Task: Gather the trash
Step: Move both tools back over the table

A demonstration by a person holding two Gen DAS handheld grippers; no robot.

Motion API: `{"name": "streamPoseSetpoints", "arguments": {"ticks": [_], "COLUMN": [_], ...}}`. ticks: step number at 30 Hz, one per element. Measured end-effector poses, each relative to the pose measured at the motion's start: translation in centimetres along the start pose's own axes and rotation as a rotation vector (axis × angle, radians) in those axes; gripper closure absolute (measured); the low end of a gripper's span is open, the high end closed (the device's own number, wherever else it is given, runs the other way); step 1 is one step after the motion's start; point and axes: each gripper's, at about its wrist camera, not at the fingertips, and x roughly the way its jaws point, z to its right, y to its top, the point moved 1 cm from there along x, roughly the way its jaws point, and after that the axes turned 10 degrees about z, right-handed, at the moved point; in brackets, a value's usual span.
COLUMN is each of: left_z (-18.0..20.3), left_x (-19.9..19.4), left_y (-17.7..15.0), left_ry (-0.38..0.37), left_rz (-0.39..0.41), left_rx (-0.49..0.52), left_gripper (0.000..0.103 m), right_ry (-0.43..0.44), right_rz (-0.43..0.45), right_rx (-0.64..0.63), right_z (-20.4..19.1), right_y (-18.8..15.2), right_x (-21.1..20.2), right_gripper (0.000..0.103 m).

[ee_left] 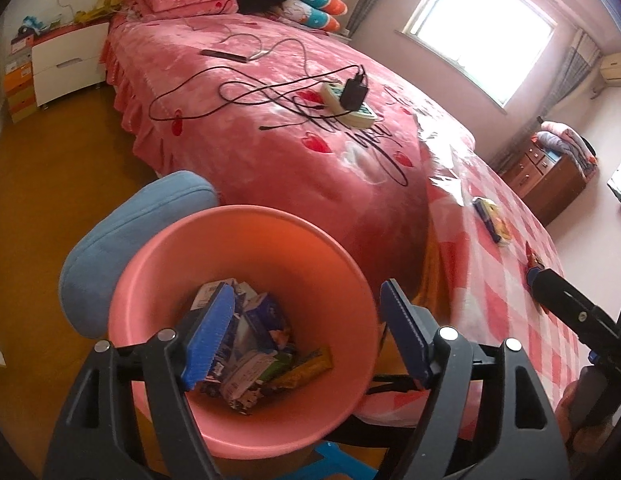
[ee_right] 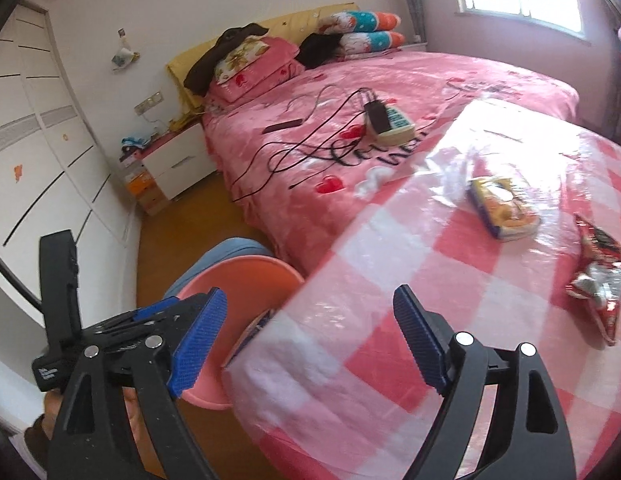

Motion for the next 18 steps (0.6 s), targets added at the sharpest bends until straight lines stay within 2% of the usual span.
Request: {"name": "streamPoseSetpoints", "arguments": {"ticks": [7, 9, 18], "left_z": [2.3, 3.1, 6.4], "left_x": [-0.1, -0.1, 0.1], "left_y": [-0.1, -0.1, -0.8], "left_ry": [-0.032, -0.044, -0.067], "left_rz": [-0.012, -0.015, -0.042], "left_rx": [0.028, 0.035, 0.093], "left_gripper": [0.027, 0.027, 0.026], "right_ry": [-0.065, -0.08, -0.147], "right_rz": [0.028, 0.035, 0.06], "right_rx": [0.006, 0.009, 0.038], "right_z": [2.2, 2.8, 5.9], "right_y": [-0.1, -0.1, -0.4], "right_x": [-1.7, -2.1, -3.7], "right_gripper": [0.018, 0.013, 0.012]}}
